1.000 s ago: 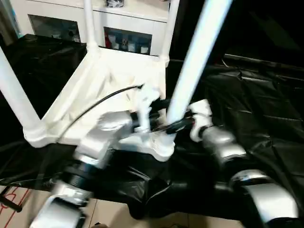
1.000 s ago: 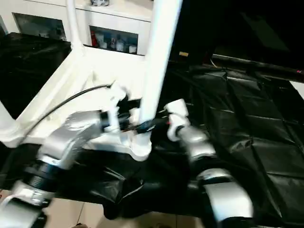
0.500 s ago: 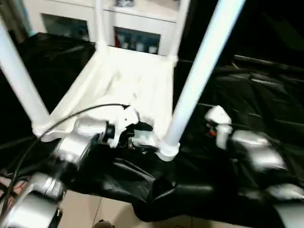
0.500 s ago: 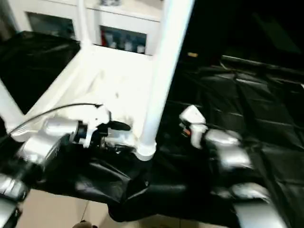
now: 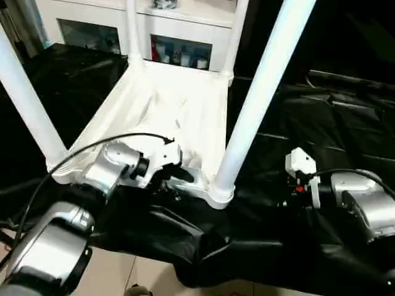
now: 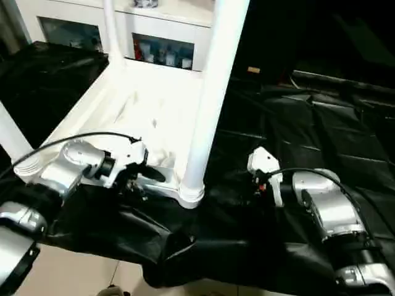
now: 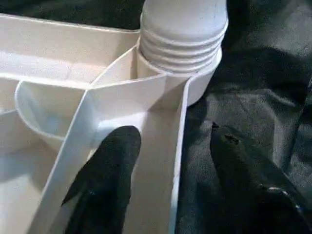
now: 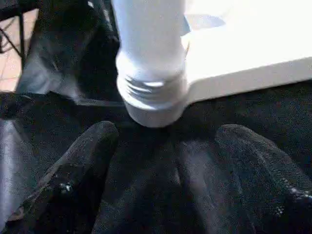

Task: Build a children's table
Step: Rotate table base, then rotate leg to tighten

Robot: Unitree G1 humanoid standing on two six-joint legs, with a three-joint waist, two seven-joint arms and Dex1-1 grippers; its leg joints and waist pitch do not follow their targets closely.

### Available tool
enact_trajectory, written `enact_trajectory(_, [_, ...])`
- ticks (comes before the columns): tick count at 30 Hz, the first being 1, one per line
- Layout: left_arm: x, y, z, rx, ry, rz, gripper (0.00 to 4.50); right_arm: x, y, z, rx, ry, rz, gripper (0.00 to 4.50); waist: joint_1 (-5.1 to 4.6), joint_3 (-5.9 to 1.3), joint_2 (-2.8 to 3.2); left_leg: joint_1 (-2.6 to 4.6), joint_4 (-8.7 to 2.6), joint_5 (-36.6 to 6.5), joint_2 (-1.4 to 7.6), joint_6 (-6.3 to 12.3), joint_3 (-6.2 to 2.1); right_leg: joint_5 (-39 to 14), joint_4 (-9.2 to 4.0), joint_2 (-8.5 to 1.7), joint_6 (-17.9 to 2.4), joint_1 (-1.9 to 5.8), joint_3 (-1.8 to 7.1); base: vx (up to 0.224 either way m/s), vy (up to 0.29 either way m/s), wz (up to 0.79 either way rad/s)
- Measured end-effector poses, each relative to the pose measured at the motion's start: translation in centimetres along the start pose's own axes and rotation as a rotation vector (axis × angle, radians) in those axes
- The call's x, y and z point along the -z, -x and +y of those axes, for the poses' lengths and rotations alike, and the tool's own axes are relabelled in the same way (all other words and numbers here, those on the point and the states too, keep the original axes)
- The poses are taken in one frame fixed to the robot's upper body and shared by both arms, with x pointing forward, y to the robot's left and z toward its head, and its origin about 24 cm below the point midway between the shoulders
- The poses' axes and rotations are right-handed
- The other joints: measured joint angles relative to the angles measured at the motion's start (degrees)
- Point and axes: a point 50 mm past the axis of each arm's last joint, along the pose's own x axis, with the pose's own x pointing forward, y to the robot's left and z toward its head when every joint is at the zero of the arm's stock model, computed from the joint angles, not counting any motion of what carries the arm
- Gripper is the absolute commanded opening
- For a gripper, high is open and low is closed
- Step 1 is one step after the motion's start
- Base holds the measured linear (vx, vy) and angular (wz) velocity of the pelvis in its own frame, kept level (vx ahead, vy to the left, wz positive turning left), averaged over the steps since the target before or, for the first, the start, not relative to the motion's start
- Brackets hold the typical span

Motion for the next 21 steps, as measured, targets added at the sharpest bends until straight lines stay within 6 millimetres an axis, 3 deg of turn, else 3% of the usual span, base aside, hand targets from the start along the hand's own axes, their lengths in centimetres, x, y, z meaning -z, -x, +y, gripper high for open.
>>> enact_trajectory(8, [0.58, 0.4, 0.27, 0.007, 0.025, 0.028, 1.86, -0.01, 0.21, 0.61, -0.014, -0.012, 0.014, 3.74, 0.34, -0.17, 0.53, 0.02, 0.0, 0.0, -0.01, 0.0, 0.0, 0.0, -0.01, -0.01, 0.0, 0.01, -0.01, 0.0, 0.0, 0.0])
enact_trajectory(16, [0.7, 0.42, 0.48, 0.003, 0.026, 0.042, 1.45, -0.04, 0.12, 0.74, -0.019, -0.026, 0.019, 3.74, 0.51, -0.18, 0.58, 0.09, 0.0, 0.0, -0.01, 0.0, -0.01, 0.0, 0.0, -0.02, 0.0, 0.1, -0.01, 0.0, 0.0, 0.0])
enact_trajectory(21, [0.77, 0.45, 0.53, 0.003, 0.027, 0.046, 0.83, 0.27, 0.03, 0.96, -0.027, -0.039, 0.03, 3.74, 0.55, -0.19, 0.59, 0.14, 0.0, 0.0, -0.01, 0.0, -0.01, 0.0, -0.01, -0.02, 0.0, 0.16, -0.01, 0.0, 0.0, 0.0])
